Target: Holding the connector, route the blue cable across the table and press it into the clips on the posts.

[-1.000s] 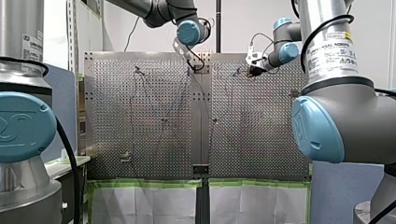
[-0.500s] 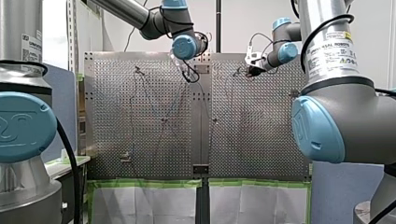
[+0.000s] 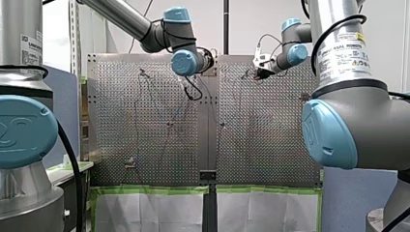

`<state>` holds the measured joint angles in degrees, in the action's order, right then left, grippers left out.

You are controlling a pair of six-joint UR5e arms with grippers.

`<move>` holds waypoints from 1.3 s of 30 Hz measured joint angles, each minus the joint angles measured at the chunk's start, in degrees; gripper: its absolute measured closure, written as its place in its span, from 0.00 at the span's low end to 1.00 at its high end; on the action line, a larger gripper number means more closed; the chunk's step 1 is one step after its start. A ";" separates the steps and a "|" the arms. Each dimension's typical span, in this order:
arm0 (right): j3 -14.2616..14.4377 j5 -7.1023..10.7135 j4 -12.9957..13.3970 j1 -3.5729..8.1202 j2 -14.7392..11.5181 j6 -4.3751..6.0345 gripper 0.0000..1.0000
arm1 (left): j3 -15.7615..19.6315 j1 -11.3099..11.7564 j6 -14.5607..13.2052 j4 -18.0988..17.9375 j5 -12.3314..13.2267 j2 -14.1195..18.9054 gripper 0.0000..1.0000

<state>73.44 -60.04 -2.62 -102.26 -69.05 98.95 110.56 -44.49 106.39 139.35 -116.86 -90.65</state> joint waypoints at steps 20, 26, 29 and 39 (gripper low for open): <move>0.00 0.00 -0.11 -0.54 -0.02 -0.12 1.00 | 10.40 0.00 -4.95 -0.92 0.30 0.01 0.00; 0.00 0.00 -0.21 -1.07 -0.07 -0.04 1.00 | 13.34 0.08 -5.23 -1.08 0.30 0.00 0.00; 0.00 0.00 -0.29 -1.36 -0.07 -0.08 1.00 | 14.74 0.26 -5.70 -1.36 0.23 0.01 0.00; 0.01 0.00 -0.36 -1.66 -0.09 -0.14 1.00 | 16.55 0.43 -6.19 -1.61 0.10 0.00 0.00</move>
<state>73.44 -60.03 -2.98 -103.92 -69.14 98.81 127.11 -44.06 100.20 137.74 -116.76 -90.64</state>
